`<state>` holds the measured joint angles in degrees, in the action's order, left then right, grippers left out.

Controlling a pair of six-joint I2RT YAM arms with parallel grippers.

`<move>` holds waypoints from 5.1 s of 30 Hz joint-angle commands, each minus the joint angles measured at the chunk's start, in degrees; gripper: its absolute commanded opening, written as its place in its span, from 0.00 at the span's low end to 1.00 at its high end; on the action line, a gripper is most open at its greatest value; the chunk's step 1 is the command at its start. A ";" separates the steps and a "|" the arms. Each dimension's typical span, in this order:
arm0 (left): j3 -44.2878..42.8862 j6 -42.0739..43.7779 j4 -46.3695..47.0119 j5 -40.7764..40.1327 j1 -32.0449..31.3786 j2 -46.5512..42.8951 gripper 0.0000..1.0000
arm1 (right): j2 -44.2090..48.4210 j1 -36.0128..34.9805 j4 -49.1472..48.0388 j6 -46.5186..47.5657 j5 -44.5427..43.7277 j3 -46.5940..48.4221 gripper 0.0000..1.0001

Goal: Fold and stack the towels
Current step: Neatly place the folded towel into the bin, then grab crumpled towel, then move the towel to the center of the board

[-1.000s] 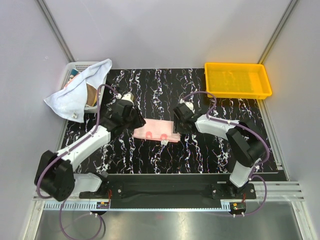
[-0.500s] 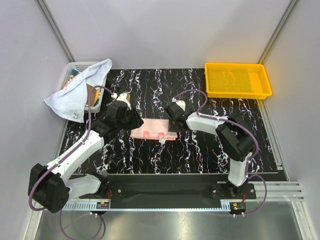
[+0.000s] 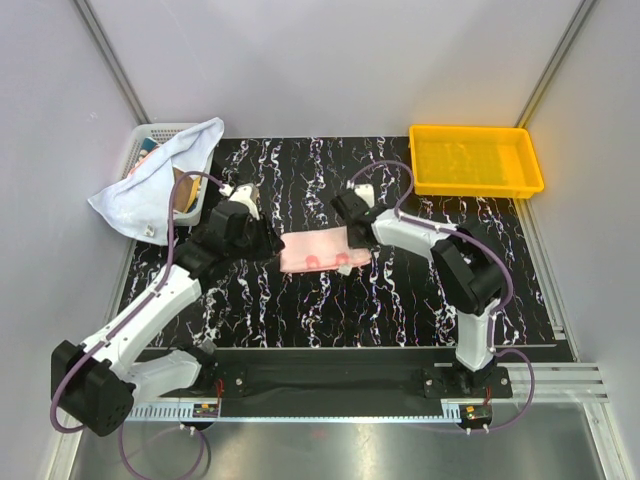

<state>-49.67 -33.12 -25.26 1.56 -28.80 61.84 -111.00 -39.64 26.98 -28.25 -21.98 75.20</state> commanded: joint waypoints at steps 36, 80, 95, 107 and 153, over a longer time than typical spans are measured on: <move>-8.34 7.64 -2.61 8.89 1.11 5.48 0.37 | -35.95 37.17 -5.87 47.84 -4.92 62.80 0.00; -18.94 -5.89 3.10 -18.76 4.71 13.90 0.45 | -3.81 37.74 -2.89 15.68 8.26 39.70 1.00; -56.92 2.79 0.11 -31.19 30.90 48.71 0.58 | 15.11 17.67 -13.88 4.52 21.10 1.19 1.00; -69.34 6.23 1.17 -32.59 36.00 65.33 0.65 | 13.71 13.89 -16.17 5.22 21.27 -2.51 1.00; -26.29 -14.03 6.98 -36.12 -8.38 11.72 0.12 | 25.57 12.83 -13.80 2.85 18.46 -5.24 0.99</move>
<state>-80.49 -35.29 -14.11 -34.57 -37.47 73.89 -86.30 -26.20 11.92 -24.38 -2.50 69.71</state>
